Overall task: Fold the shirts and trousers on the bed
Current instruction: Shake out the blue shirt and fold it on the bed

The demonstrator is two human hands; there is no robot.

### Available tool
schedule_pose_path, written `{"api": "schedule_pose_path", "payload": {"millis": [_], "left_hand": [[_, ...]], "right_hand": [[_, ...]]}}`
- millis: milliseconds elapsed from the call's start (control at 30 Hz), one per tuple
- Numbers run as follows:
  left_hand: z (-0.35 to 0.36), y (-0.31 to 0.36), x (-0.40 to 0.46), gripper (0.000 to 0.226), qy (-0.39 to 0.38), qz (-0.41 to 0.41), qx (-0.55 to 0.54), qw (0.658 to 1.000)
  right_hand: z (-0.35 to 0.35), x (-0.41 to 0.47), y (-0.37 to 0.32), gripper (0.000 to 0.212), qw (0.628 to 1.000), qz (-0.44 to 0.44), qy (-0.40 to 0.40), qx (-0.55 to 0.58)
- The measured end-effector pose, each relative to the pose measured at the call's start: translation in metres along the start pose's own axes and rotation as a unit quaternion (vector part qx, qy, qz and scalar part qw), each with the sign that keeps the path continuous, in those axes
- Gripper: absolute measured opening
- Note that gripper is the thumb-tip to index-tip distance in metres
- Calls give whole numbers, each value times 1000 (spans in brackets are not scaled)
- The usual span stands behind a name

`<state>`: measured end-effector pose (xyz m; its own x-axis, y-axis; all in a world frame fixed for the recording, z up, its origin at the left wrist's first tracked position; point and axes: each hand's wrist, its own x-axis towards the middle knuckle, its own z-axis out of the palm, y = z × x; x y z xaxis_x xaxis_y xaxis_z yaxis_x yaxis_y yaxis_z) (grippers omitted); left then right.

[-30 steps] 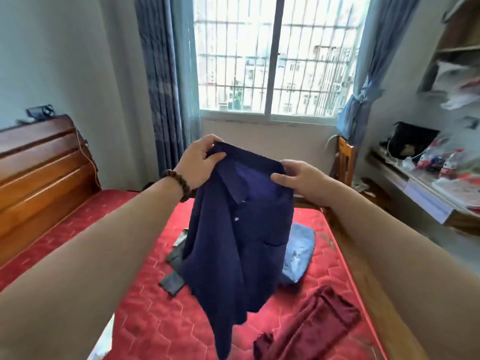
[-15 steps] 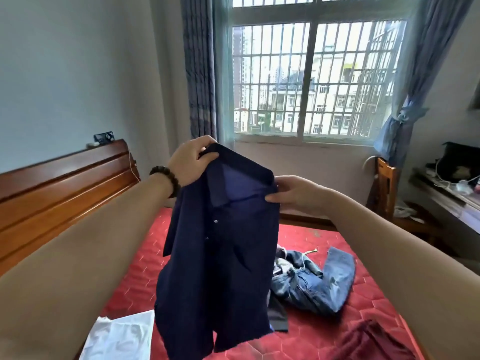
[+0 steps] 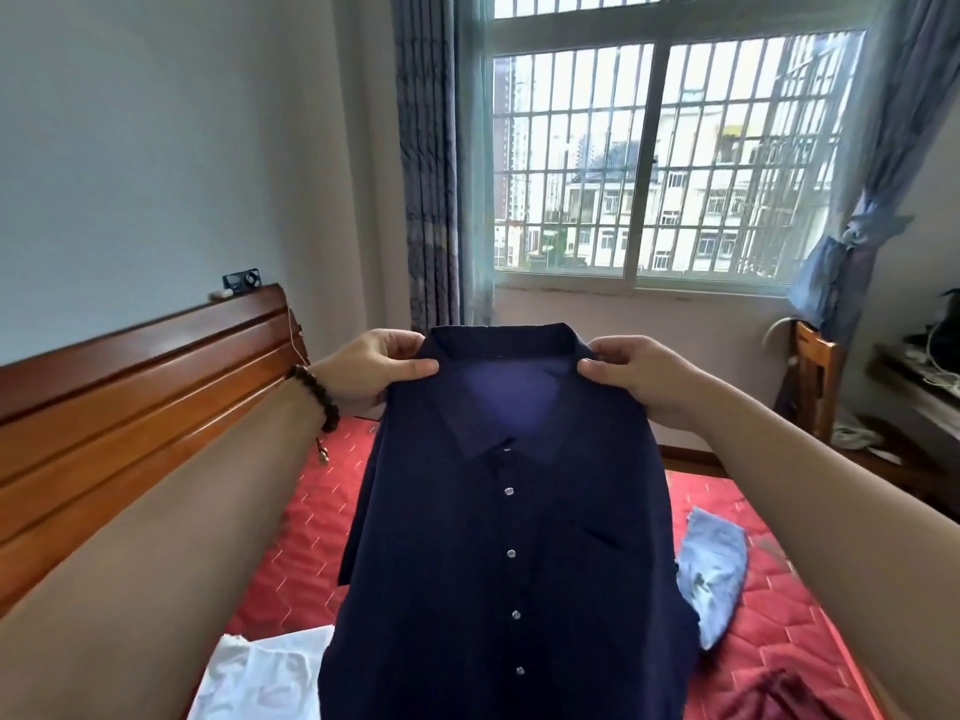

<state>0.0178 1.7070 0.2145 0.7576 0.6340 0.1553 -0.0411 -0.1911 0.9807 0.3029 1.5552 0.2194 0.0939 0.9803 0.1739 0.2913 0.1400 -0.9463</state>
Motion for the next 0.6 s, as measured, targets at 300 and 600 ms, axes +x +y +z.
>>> {"api": "schedule_pose_path", "payload": {"millis": [300, 600], "left_hand": [[27, 1, 22, 29, 57, -8, 90, 994], [90, -11, 48, 17, 222, 109, 283, 927]], "right_hand": [[-7, -3, 11, 4, 996, 2, 92, 0], [24, 10, 20, 28, 923, -87, 298, -226]]}}
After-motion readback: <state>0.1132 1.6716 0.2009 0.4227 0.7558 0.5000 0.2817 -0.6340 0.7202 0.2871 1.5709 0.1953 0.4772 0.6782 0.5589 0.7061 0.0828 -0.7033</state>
